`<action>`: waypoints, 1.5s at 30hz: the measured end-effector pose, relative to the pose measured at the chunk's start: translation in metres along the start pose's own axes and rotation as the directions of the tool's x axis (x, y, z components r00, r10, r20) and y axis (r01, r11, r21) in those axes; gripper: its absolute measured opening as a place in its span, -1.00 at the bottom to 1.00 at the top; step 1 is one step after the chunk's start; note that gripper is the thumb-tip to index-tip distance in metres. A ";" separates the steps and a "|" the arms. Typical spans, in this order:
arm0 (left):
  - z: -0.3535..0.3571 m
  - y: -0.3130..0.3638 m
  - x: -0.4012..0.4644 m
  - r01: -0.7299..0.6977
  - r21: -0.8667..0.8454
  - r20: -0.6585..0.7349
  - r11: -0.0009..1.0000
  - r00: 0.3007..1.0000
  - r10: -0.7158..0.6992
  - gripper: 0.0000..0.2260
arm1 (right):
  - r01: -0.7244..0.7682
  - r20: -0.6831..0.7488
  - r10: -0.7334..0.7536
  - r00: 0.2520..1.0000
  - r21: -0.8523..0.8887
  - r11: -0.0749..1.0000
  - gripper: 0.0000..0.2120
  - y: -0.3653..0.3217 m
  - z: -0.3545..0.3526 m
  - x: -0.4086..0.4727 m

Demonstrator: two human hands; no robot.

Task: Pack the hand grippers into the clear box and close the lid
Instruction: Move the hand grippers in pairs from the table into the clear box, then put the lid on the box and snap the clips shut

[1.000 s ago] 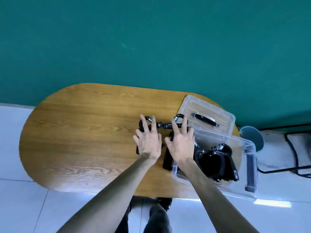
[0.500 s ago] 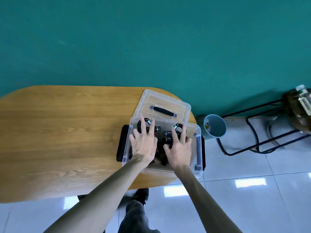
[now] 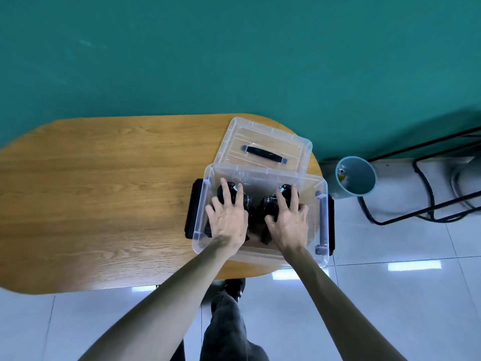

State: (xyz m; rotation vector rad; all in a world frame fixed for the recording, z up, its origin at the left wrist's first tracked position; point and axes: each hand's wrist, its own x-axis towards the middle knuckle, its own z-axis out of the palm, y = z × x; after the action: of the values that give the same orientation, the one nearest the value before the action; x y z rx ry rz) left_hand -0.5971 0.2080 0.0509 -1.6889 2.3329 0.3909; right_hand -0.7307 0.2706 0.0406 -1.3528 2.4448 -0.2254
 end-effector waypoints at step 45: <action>-0.079 -0.068 0.217 -0.263 -0.069 -0.121 0.962 0.960 0.254 -0.37 | -0.039 -0.303 0.061 0.951 0.079 0.996 -0.57 0.025 -0.067 0.182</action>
State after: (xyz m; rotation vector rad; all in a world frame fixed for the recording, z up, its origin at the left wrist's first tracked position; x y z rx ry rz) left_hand -0.6017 -0.0323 0.0458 -1.4767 2.6664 0.4597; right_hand -0.8638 0.1284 0.0567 -1.3059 2.6877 -0.5423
